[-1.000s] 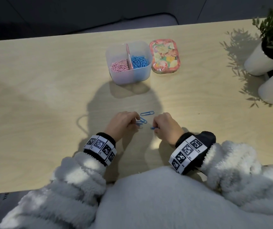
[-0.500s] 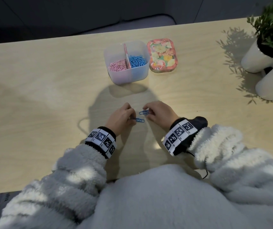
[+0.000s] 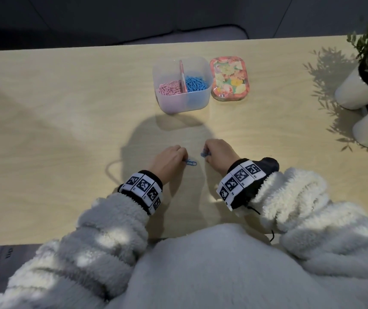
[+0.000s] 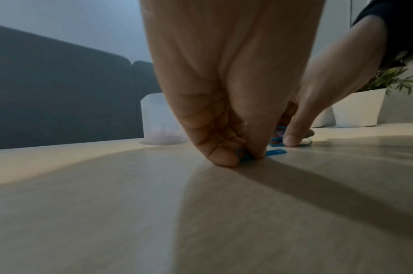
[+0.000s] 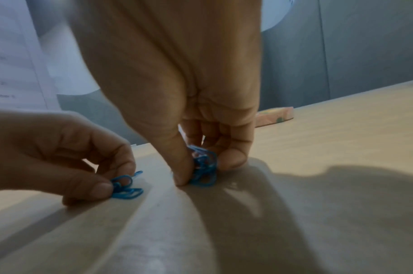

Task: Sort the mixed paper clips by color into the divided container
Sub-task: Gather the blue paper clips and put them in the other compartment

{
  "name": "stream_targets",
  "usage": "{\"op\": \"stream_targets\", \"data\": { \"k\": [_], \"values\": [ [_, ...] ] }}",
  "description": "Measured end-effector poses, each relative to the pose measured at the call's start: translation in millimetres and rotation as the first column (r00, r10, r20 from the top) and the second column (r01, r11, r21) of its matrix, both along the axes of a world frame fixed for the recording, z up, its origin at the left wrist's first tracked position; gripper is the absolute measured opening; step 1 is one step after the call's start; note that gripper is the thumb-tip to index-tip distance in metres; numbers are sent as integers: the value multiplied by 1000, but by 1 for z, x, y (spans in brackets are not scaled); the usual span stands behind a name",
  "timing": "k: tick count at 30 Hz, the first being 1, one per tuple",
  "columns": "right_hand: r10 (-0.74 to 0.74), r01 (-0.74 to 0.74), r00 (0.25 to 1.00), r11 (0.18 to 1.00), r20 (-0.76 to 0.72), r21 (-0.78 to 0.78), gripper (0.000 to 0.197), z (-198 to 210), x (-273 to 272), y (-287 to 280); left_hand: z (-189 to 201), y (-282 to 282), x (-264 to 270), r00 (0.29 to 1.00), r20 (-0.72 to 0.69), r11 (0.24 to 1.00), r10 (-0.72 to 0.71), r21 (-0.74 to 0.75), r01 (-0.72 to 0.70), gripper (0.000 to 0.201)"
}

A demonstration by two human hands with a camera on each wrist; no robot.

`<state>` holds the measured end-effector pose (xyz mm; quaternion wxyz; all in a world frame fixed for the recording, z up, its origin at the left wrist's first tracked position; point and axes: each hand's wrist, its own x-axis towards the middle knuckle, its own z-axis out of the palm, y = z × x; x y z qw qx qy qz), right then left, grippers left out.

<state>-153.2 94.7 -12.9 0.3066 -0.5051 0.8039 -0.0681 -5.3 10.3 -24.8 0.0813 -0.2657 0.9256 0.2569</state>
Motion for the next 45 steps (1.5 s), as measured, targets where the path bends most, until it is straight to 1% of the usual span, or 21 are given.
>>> {"op": "stream_targets", "data": {
  "k": [4, 7, 9, 11, 12, 14, 16, 17, 18, 20, 21, 23, 24, 26, 28, 31, 33, 35, 37, 40, 45],
  "values": [
    [74, -74, 996, 997, -53, -11, 16, -9, 0, 3, -2, 2, -1, 1000, 0, 1000, 8, -27, -8, 17],
    [51, -51, 999, 994, 3, -101, 16, -16, -8, 6, 0, 1, 0, 1000, -31, 1000, -1, -21, 1, 15],
    [0, 13, 996, 990, 94, -142, 18, -16, -16, 7, 3, 1, 1, 996, -87, 1000, 3, 17, -2, 12],
    [-65, 101, 973, 984, 223, -150, 17, -12, -22, 7, 5, 0, 5, 983, -158, 993, 97, 80, -85, 11],
    [-120, 171, 946, 974, 301, -150, 17, -11, -24, 7, 5, -2, 8, 963, -204, 981, 174, 120, -152, 13],
    [-285, 363, 831, 929, 477, -78, 21, -8, -24, 4, 7, -7, 12, 899, -264, 927, 349, 235, -291, 21],
    [-372, 458, 750, 889, 546, -23, 23, -7, -22, -6, 8, -14, 15, 829, -240, 837, 505, 369, -404, 26],
    [-336, 425, 774, 904, 537, -46, 19, -4, -19, -12, 8, -19, 16, 784, -199, 765, 587, 451, -459, 24],
    [-258, 350, 818, 932, 514, -90, 13, -2, -15, -18, 7, -22, 16, 721, -139, 656, 679, 557, -510, 22],
    [-68, 157, 888, 974, 454, -161, 4, 4, -3, -30, 9, -28, 16, 558, 15, 363, 830, 744, -561, 23],
    [14, 63, 918, 982, 396, -179, 9, 5, 3, -34, 11, -29, 15, 487, 81, 234, 869, 802, -550, 23],
    [164, -134, 971, 976, 176, -169, 24, 8, 12, -41, 17, -30, 13, 418, 166, 76, 893, 861, -504, 25],
    [230, -219, 971, 965, 65, -143, 26, 9, 15, -42, 19, -30, 12, 419, 175, 55, 891, 874, -482, 26],
    [289, -291, 957, 951, -30, -100, 20, 9, 14, -41, 22, -30, 11, 481, 96, 168, 872, 862, -477, 28],
    [260, -261, 965, 965, -13, -35, 16, 8, 6, -37, 26, -31, 5, 566, -49, 384, 823, 782, -491, 26],
    [224, -231, 972, 968, 77, 96, 15, 7, -6, -23, 45, -38, -21, 706, -256, 699, 661, 553, -454, 13],
    [220, -235, 968, 962, 118, 136, 15, 6, -10, -9, 62, -47, -45, 756, -338, 814, 560, 391, -428, 11],
    [128, -152, 975, 981, 183, 120, 11, 3, -19, 4, 75, -56, -71, 782, -382, 870, 492, 240, -430, 21],
    [14, -37, 963, 996, 270, 77, 24, 3, -33, 11, 86, -63, -96, 787, -395, 878, 475, 154, -453, 27],
    [-62, 80, 892, 997, 449, -23, 22, 21, -52, 16, 92, -69, -121, 806, -347, 872, 480, 89, -481, 33],
    [-216, 271, 879, 960, 424, -73, 24, 48, -82, -3, 88, -69, -134, 830, -341, 890, 442, 53, -452, 33]
  ]
}}
